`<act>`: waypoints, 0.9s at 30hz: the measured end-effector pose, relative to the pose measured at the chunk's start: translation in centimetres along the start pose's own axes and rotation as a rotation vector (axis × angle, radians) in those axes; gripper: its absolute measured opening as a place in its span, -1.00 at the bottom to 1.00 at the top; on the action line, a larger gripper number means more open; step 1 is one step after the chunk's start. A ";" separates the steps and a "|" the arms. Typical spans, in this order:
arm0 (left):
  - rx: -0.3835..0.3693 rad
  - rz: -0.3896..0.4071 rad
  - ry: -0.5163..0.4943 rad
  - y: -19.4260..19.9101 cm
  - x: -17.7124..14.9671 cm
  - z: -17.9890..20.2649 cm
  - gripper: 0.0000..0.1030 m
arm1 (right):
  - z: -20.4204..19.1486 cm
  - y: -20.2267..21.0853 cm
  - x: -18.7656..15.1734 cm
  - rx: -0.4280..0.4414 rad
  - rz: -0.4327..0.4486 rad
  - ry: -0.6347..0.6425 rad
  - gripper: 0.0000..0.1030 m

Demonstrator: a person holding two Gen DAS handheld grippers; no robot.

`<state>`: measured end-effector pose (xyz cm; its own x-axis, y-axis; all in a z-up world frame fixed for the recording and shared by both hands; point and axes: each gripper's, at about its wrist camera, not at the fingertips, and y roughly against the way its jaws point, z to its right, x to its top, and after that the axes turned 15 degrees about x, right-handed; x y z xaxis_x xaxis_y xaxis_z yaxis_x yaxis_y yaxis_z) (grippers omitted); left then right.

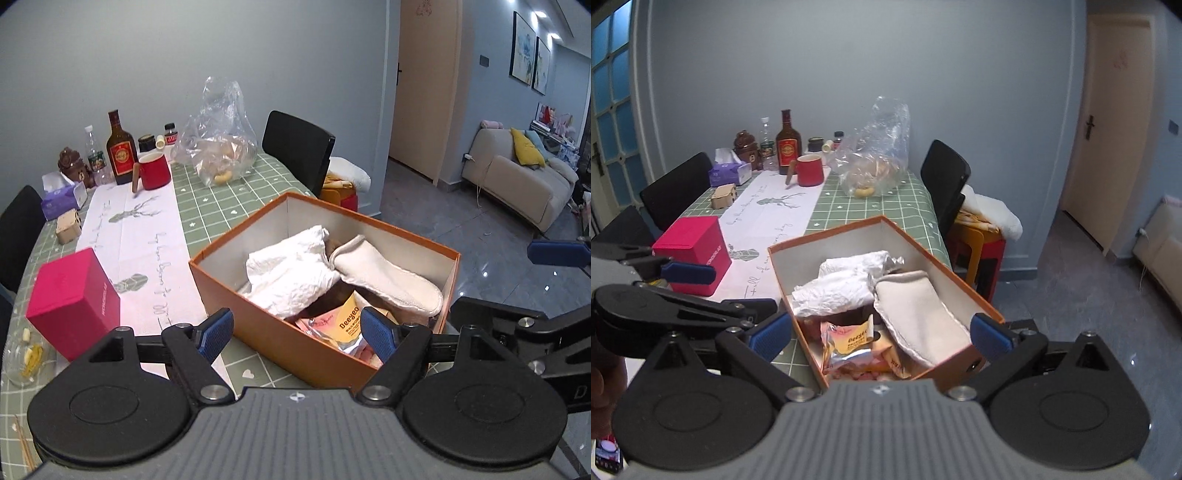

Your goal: Organize soft objects

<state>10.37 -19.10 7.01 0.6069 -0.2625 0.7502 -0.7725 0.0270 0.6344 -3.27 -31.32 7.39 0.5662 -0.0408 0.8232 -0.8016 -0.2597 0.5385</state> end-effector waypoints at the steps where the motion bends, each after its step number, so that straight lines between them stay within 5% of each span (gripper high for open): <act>1: -0.008 -0.001 0.012 -0.2 -0.5 0.0 0.78 | 0.1 -0.2 -0.3 -0.008 0.010 -0.018 0.95; 10: 0.012 -0.041 0.041 -1.6 -3.1 0.9 0.79 | 1.8 -2.6 -3.9 -0.130 0.082 -0.144 0.95; 27: 0.063 -0.103 0.000 -2.7 -4.6 2.1 0.79 | 2.5 -3.9 -6.4 -0.198 0.000 -0.202 0.95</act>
<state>9.26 -20.00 1.40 0.6835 -0.2611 0.6817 -0.7164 -0.0610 0.6950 -3.30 -32.46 -0.38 0.5768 -0.2376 0.7816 -0.8124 -0.0668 0.5792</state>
